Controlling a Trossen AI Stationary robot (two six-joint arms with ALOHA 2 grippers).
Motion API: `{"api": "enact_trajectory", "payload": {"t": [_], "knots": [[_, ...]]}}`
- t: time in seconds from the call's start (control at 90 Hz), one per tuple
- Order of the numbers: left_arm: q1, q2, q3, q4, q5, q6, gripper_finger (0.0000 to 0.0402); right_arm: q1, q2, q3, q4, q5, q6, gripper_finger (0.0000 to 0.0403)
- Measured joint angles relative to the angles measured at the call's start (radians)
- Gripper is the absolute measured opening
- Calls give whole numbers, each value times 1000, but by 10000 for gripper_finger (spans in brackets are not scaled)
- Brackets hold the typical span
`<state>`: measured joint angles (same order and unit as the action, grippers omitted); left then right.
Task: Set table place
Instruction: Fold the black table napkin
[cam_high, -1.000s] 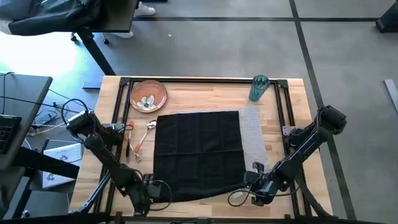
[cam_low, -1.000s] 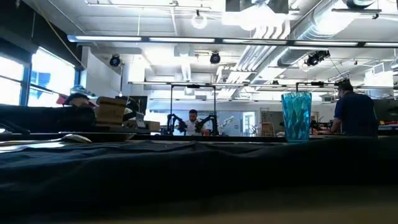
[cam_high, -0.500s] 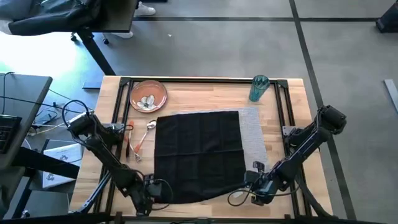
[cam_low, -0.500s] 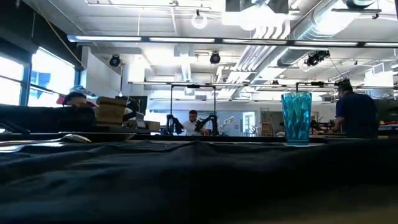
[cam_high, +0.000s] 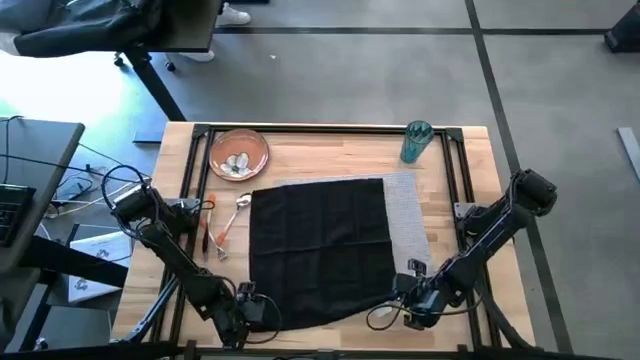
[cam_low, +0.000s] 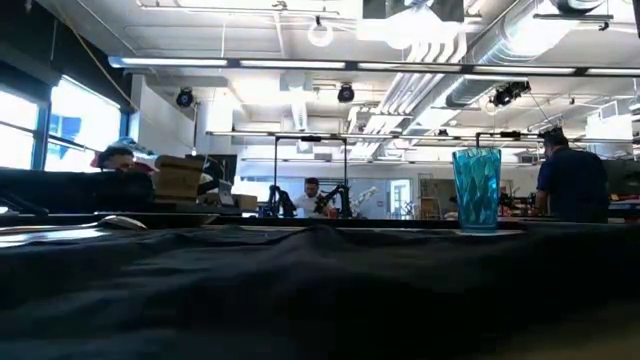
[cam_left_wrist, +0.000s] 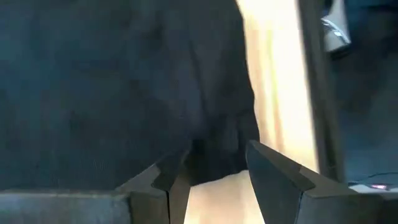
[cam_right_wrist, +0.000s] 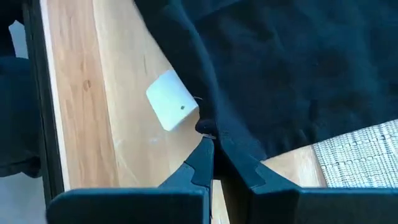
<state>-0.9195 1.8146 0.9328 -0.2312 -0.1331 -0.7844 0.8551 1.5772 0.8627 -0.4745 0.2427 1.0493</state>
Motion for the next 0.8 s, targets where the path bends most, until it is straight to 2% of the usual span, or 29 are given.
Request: {"api": "enact_trajectory", "payload": {"t": [0.111, 0.222, 0.389, 0.5, 0.611, 0.8], "knots": [[0, 4, -1, -11, 4, 17, 126, 0, 0, 0, -5, 0, 1, 0], [1, 0, -1, -27, 9, 12, 102, 0, 0, 0, -8, -3, 1, 0], [1, -21, 2, -36, 49, -20, 75, 5, 0, 0, -9, -90, 19, 0], [-1, -28, 1, -37, 61, -26, 73, 24, 0, -8, -19, -59, 73, 7], [-2, -28, 0, -36, 59, -33, 81, 51, 0, -15, -20, -58, 77, 35], [-3, -30, -1, -33, 66, -43, 108, 91, 0, -15, -23, -48, 43, 113]]}}
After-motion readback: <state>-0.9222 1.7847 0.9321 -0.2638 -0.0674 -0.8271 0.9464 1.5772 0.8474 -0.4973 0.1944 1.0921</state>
